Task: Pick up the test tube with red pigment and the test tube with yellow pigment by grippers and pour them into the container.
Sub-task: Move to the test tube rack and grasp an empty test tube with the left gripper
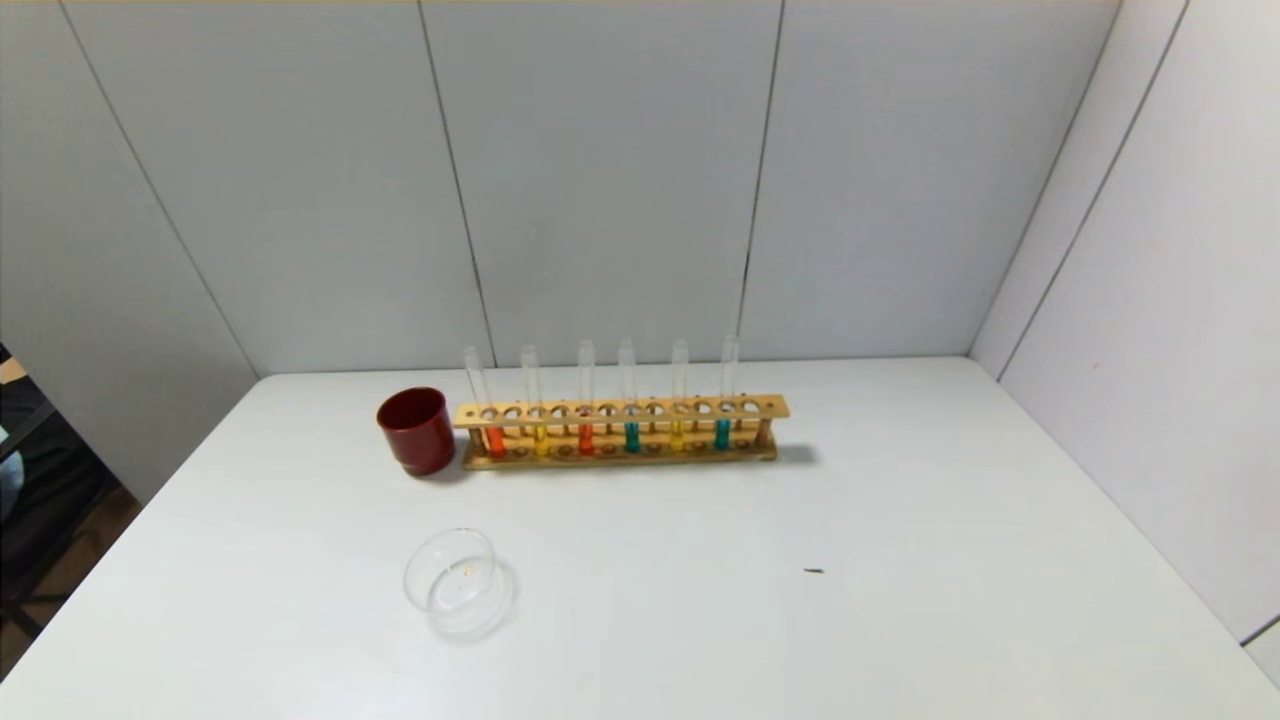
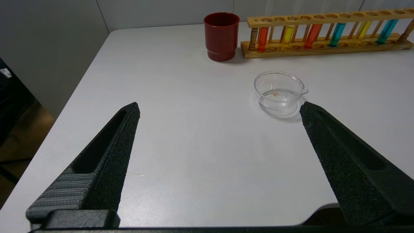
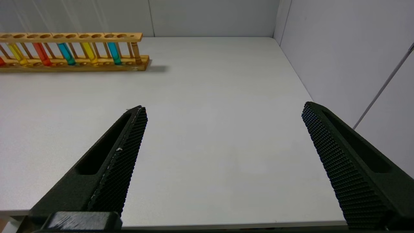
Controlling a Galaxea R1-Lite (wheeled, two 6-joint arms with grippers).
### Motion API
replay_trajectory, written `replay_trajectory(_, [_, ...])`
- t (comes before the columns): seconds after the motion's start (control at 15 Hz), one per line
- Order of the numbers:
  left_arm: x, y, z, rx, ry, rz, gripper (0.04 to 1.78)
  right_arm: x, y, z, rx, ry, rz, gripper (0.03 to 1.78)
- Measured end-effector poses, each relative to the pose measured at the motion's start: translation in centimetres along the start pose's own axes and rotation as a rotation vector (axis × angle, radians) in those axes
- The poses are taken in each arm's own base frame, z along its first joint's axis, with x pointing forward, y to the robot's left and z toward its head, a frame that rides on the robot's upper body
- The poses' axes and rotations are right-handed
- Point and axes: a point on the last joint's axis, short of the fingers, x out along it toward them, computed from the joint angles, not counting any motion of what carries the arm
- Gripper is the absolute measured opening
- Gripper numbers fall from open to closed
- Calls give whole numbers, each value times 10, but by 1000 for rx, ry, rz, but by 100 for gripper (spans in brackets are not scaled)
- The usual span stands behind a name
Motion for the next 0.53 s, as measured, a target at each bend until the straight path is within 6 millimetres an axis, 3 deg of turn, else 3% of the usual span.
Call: replay_trajectory(0.53, [0, 0, 0, 26, -1, -2, 175, 0, 0, 0, 1, 0, 0, 175])
